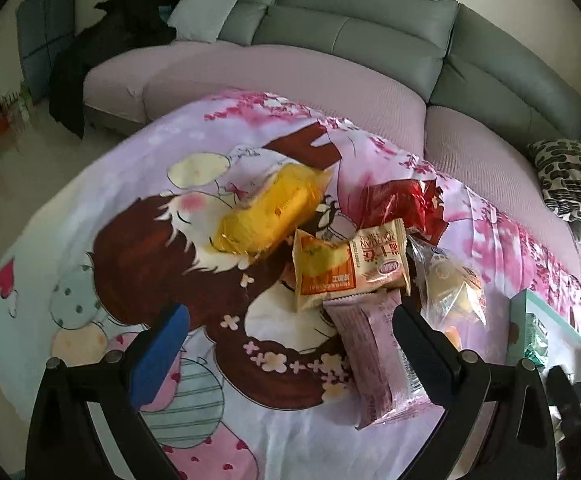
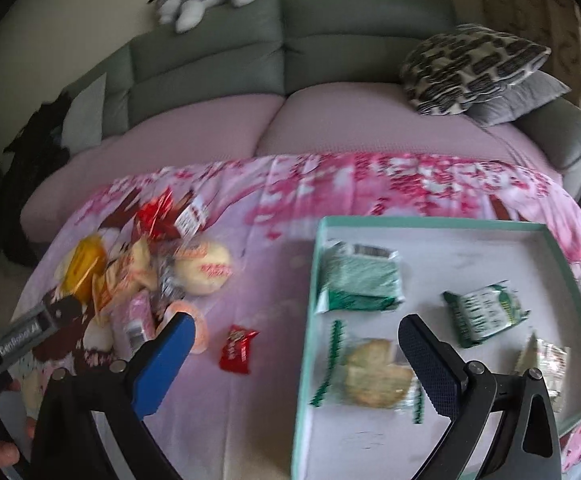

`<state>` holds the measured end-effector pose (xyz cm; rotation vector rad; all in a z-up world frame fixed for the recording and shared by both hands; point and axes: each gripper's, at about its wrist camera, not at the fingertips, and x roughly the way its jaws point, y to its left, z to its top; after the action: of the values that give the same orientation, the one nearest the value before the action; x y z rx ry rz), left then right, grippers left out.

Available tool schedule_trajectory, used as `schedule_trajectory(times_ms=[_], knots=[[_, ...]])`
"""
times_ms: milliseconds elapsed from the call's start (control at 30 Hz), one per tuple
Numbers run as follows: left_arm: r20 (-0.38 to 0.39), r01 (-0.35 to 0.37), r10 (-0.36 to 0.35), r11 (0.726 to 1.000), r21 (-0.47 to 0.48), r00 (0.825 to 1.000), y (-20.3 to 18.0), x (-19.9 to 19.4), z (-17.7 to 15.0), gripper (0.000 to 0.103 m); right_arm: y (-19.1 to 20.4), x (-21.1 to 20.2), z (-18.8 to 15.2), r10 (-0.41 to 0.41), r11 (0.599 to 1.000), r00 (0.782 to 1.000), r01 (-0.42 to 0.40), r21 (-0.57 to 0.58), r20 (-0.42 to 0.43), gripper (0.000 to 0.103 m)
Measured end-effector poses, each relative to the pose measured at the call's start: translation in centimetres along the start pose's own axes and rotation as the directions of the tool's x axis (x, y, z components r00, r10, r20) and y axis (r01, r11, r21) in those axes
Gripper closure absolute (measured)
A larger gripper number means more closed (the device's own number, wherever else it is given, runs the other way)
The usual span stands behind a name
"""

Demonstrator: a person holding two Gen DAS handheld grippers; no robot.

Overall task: Organize snacks
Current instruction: 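Lower the right tool over the small red candy while the left tool approaches the pink bag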

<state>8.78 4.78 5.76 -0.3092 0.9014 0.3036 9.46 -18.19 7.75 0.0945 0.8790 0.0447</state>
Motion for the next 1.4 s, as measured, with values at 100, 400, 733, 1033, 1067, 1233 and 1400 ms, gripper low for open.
schedule_trajectory(times_ms=[100,400,733,1033,1067,1233,1400], knots=[[-0.019,0.014,-0.014,1.000,0.004,1.000,-0.3,0.4,-0.2,0.002,1.1,0.8,-0.4,0.032,0.999,0.999,-0.033,-0.029,-0.023,0.016],[-0.132,0.148,-0.147,0.989,-0.003,0.980,-2.2,2.3,-1.2,0.003,2.8,1.8,-1.0,0.099,0.992,0.994,-0.103,-0.078,-0.055,0.052],[-0.196,0.192,-0.191,0.981,-0.013,0.962,-3.3,3.9,-1.7,0.006,4.0,3.3,-1.7,0.111,0.986,0.988,-0.123,-0.113,-0.107,0.064],[-0.226,0.163,-0.155,0.986,0.018,0.962,-4.1,5.2,-2.3,0.018,4.2,4.9,-2.2,0.091,0.988,0.986,-0.107,-0.112,-0.140,0.064],[-0.225,0.158,-0.150,0.987,0.017,0.963,-4.0,5.2,-2.3,0.018,4.2,5.1,-2.3,0.087,0.988,0.986,-0.104,-0.111,-0.144,0.064],[-0.220,0.137,-0.130,0.990,0.017,0.967,-3.6,5.4,-2.3,0.020,3.8,5.9,-2.4,0.071,0.992,0.986,-0.086,-0.095,-0.153,0.066],[-0.206,0.108,-0.105,0.994,0.005,0.973,-2.8,5.2,-2.1,0.027,3.5,5.9,-2.3,0.057,0.993,0.987,-0.071,-0.090,-0.149,0.075]])
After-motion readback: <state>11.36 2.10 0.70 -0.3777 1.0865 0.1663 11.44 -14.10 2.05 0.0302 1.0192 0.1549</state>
